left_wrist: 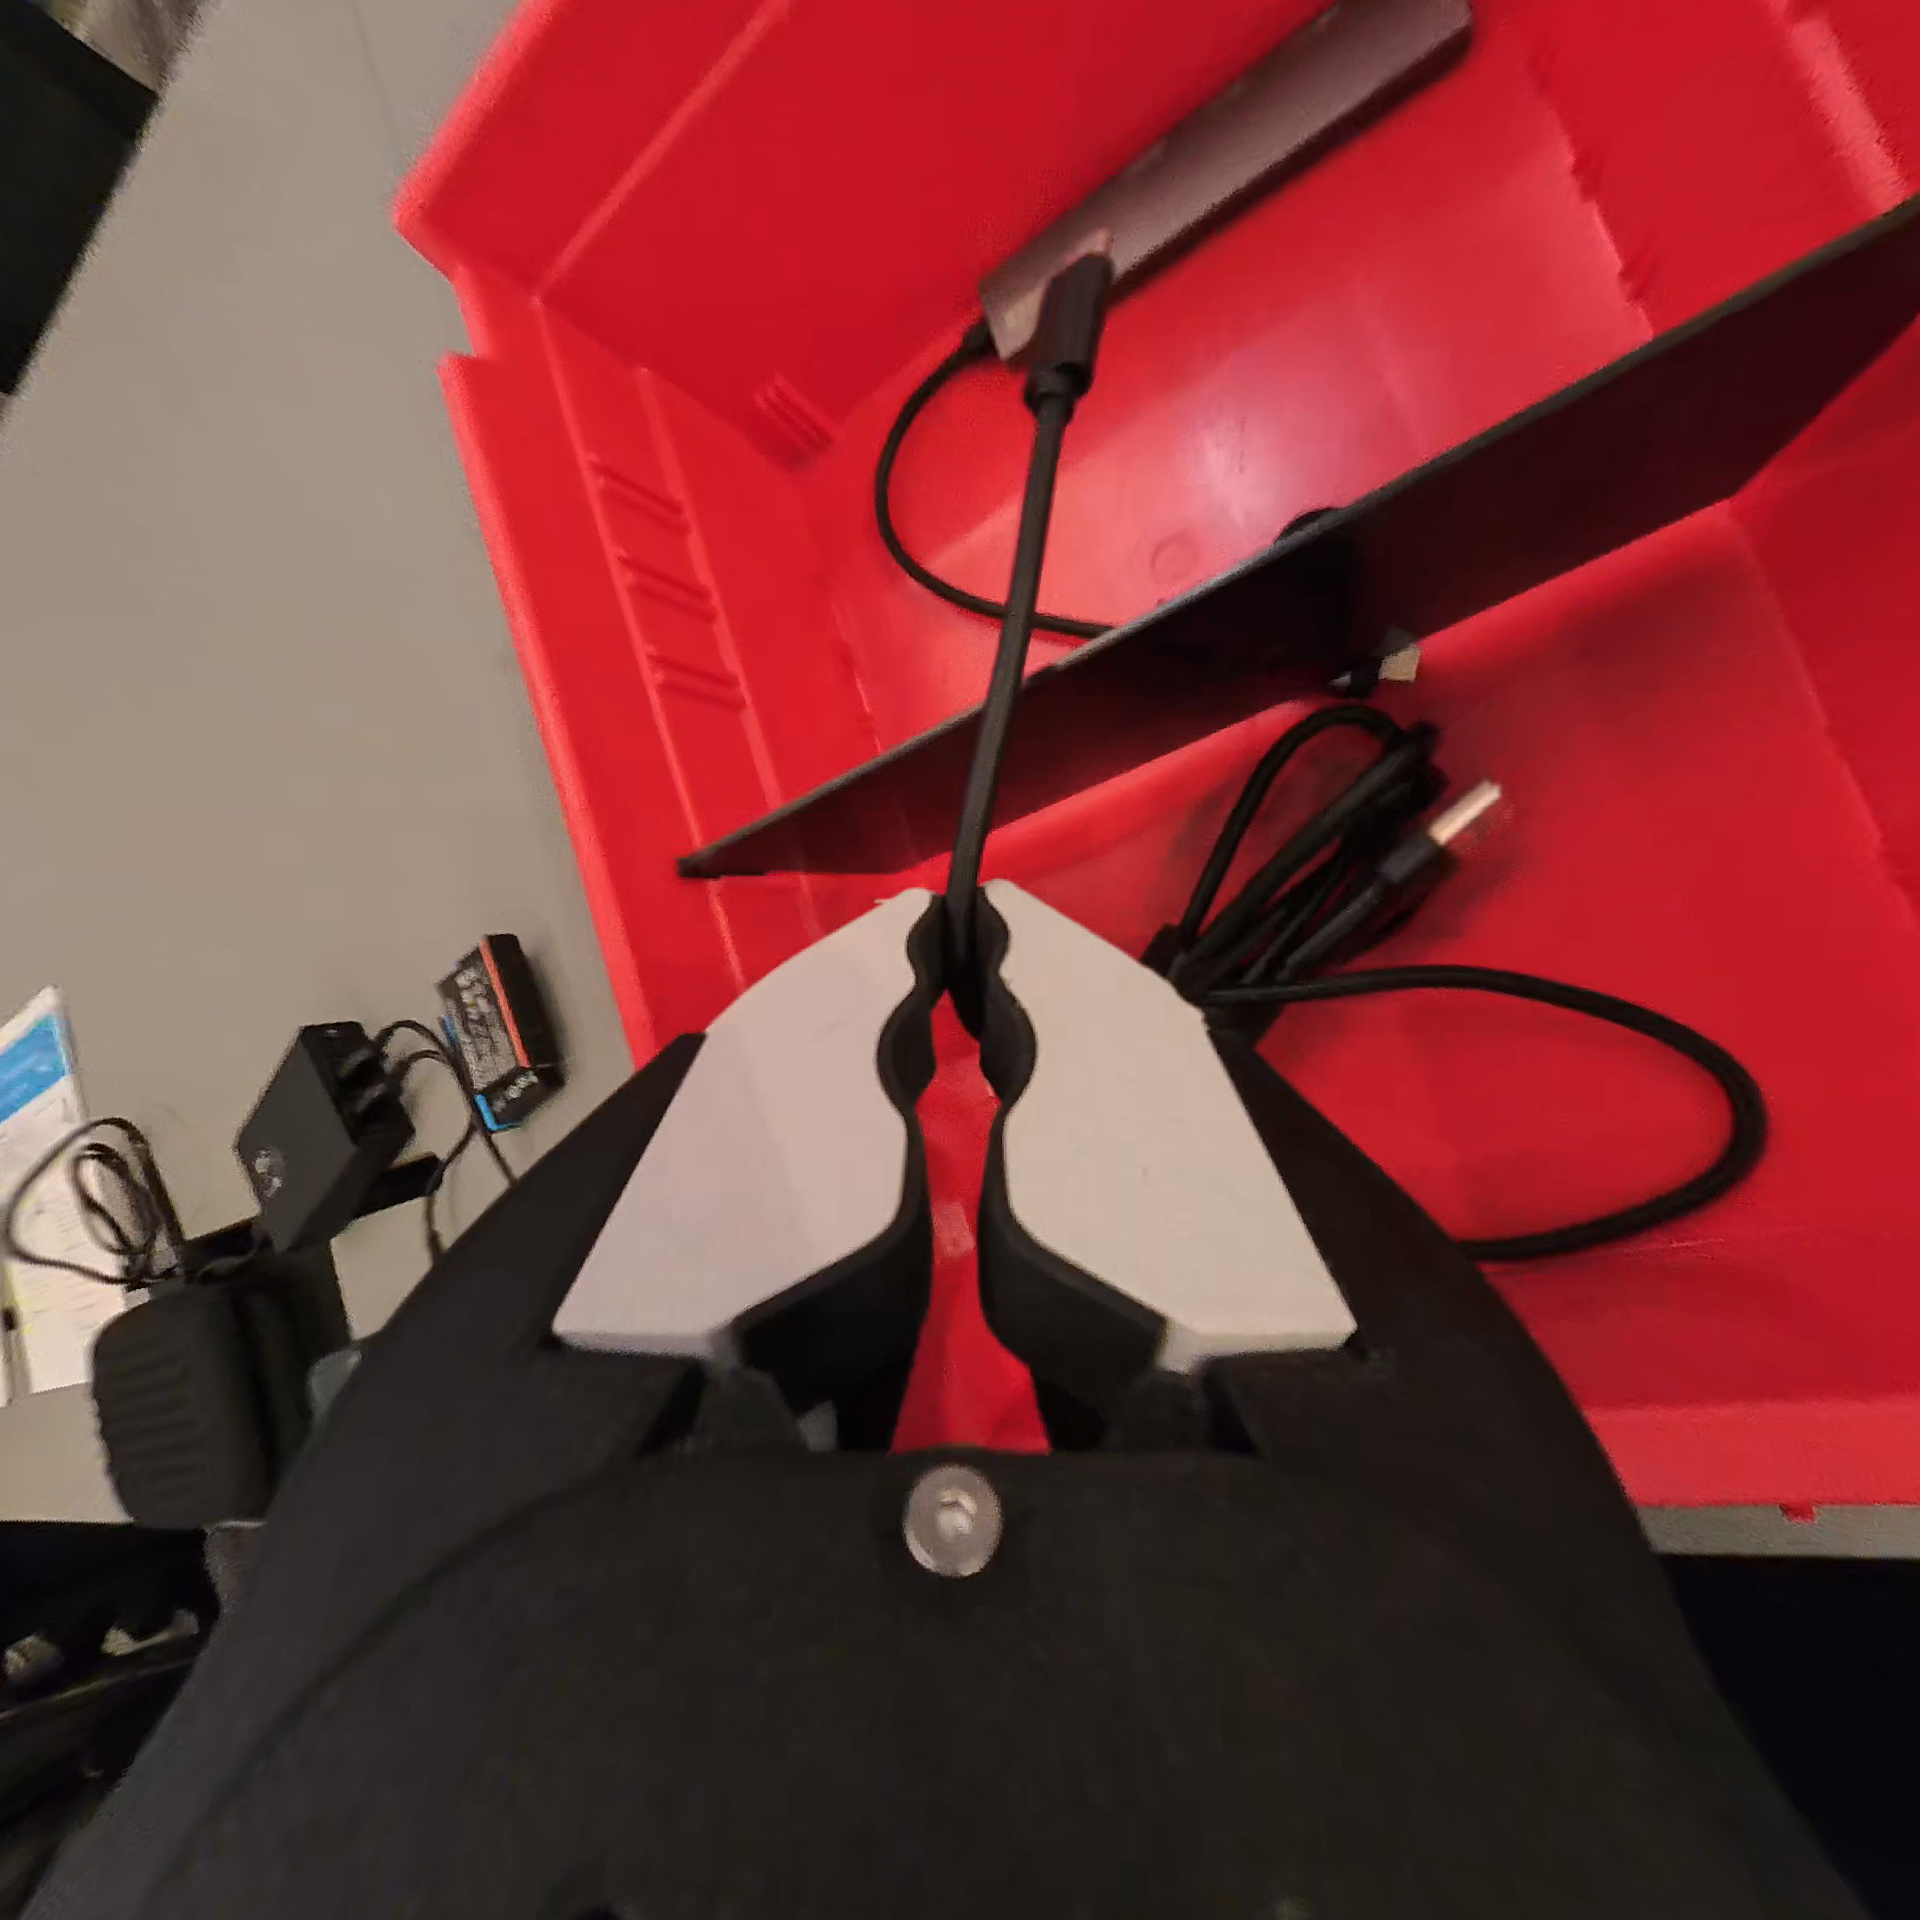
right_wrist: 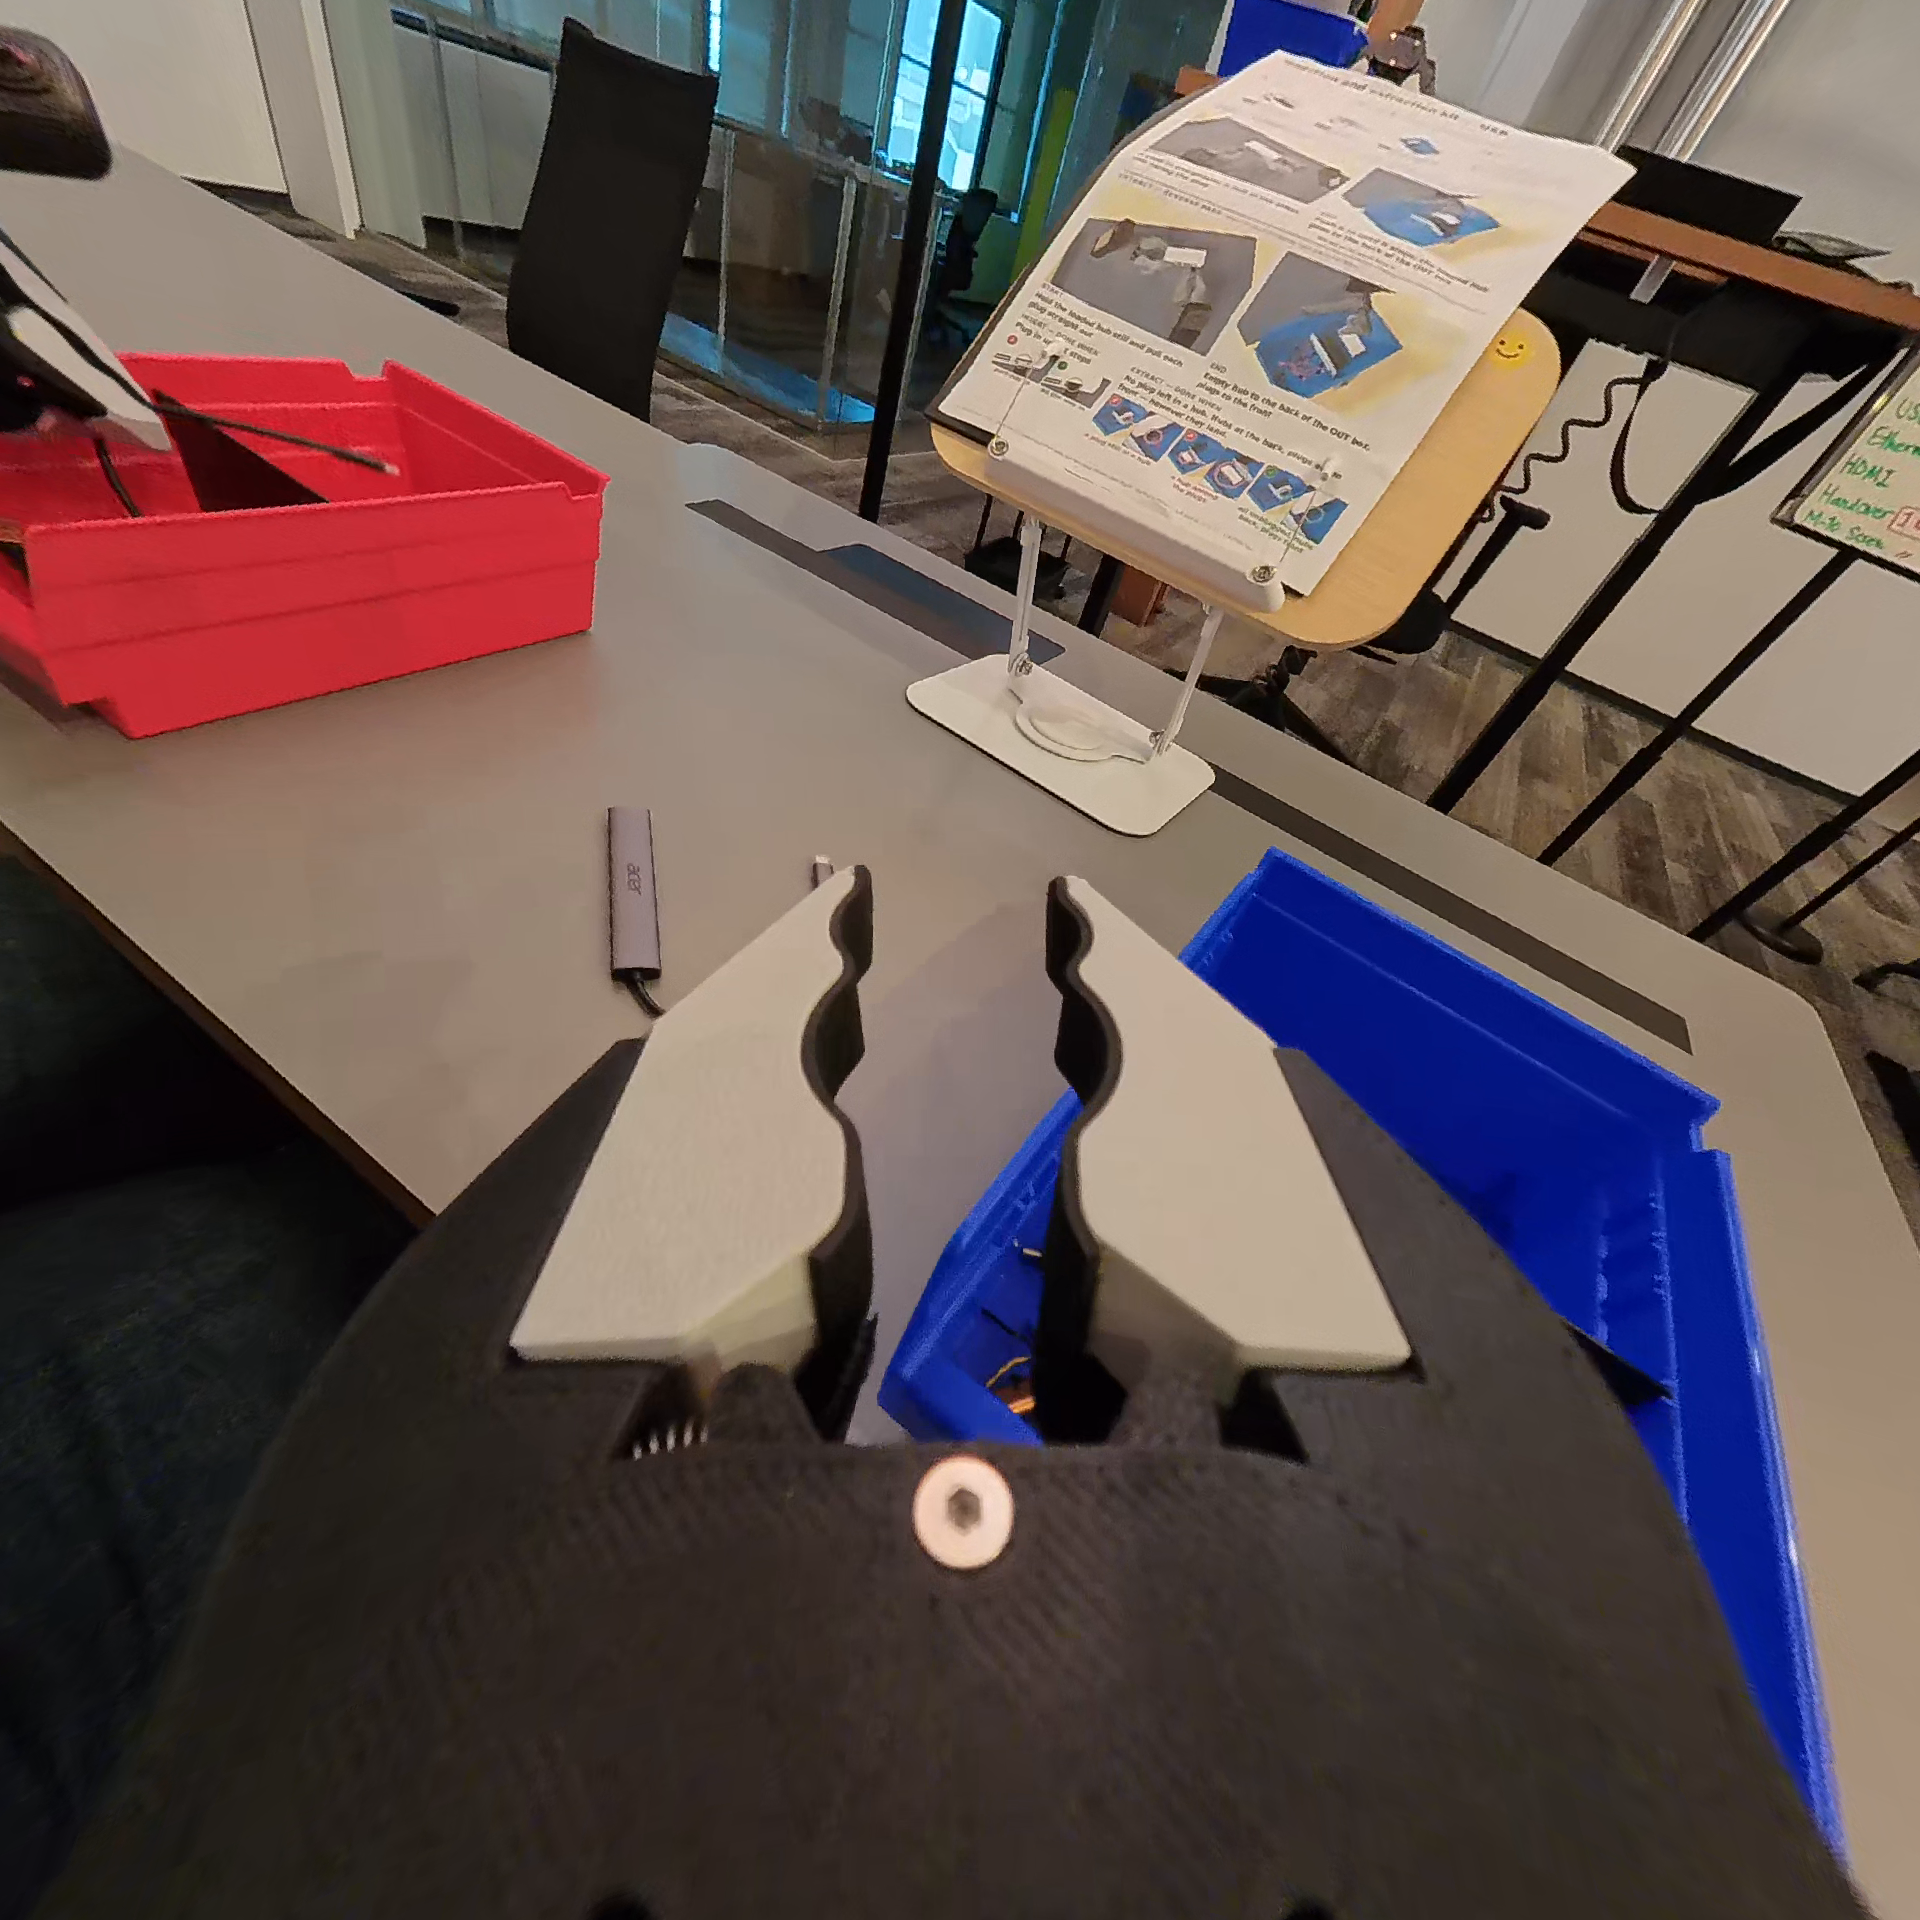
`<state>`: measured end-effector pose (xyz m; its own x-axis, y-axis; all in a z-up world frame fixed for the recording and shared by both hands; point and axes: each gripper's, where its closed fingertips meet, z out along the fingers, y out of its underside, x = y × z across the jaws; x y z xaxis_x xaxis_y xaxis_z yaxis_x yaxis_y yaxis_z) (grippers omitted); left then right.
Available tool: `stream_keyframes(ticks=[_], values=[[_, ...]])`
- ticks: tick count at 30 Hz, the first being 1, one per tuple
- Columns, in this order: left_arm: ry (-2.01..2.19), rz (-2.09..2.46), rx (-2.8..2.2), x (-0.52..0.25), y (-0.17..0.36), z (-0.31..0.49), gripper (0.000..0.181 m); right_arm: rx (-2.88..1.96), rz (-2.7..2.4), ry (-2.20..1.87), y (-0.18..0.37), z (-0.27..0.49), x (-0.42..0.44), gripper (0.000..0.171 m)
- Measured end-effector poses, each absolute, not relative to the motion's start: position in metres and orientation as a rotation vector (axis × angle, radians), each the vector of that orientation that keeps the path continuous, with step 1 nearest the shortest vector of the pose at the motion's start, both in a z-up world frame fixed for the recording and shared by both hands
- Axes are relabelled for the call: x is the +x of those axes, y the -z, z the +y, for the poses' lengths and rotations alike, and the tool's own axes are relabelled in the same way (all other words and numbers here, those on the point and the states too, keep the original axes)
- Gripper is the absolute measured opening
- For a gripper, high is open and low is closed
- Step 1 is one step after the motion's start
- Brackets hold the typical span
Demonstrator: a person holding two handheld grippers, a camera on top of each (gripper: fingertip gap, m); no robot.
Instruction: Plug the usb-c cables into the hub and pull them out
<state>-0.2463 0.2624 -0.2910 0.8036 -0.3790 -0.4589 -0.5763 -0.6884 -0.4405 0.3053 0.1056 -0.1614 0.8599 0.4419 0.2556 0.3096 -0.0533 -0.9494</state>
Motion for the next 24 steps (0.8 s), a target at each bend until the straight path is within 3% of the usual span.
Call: stream_keyframes(ticks=[11, 24], values=[[-0.486, 0.659, -2.060, -0.233, 0.187, 0.275, 0.002, -1.642, -0.589, -0.123, 0.162, 0.105, 0.306, 0.031], [-0.119, 0.436, -1.755, -0.217, 0.124, 0.290, 0.003, -1.646, -0.656, -0.150, 0.158, 0.103, 0.283, 0.032]])
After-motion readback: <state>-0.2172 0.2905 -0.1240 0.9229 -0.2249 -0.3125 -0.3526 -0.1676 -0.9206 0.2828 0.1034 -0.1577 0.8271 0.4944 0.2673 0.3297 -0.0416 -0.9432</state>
